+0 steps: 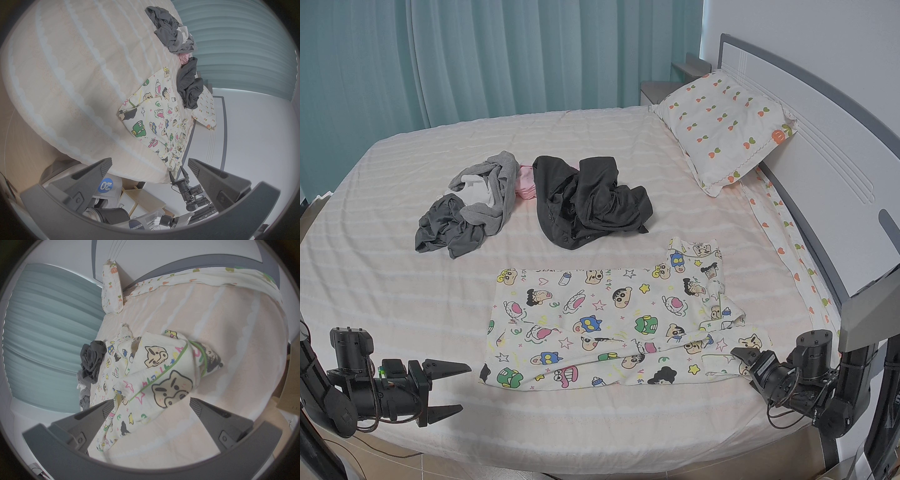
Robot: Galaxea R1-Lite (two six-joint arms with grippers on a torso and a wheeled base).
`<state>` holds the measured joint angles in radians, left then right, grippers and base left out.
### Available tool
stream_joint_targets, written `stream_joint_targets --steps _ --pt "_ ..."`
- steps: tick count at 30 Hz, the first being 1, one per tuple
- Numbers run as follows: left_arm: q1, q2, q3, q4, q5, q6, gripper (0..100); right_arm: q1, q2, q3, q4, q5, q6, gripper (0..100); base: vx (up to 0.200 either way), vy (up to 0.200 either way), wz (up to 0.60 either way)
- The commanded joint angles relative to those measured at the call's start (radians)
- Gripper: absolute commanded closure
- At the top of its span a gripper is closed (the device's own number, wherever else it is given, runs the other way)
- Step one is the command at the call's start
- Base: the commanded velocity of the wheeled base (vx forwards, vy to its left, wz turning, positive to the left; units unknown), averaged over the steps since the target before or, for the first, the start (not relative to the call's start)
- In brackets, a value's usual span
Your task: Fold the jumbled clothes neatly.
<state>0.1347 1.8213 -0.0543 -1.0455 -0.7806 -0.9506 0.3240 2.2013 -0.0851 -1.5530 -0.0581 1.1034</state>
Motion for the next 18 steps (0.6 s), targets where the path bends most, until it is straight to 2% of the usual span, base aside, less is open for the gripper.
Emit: stream_joint_targets --steps 1,11,12,18 --pt "0.000 0.000 -0.001 -0.001 0.000 0.000 0 0.009 0.067 -0.053 -0.016 -0.016 0.016 0 0.000 0.000 0.00" --pt "0.000 0.000 0.001 -0.001 0.000 0.000 0 0.009 0.055 -0.070 -0.016 -0.034 0.010 0 0.000 0.000 0.00" --pt "0.000 0.000 0.001 -0.001 0.000 0.000 0 0.012 0.057 -0.061 -0.016 -0.046 0.009 100 0.000 0.000 0.00" --pt "0.000 0.000 0.001 -0.001 0.000 0.000 0 0.033 0.049 -0.033 -0.016 -0.065 0.009 100 0.000 0.000 0.00"
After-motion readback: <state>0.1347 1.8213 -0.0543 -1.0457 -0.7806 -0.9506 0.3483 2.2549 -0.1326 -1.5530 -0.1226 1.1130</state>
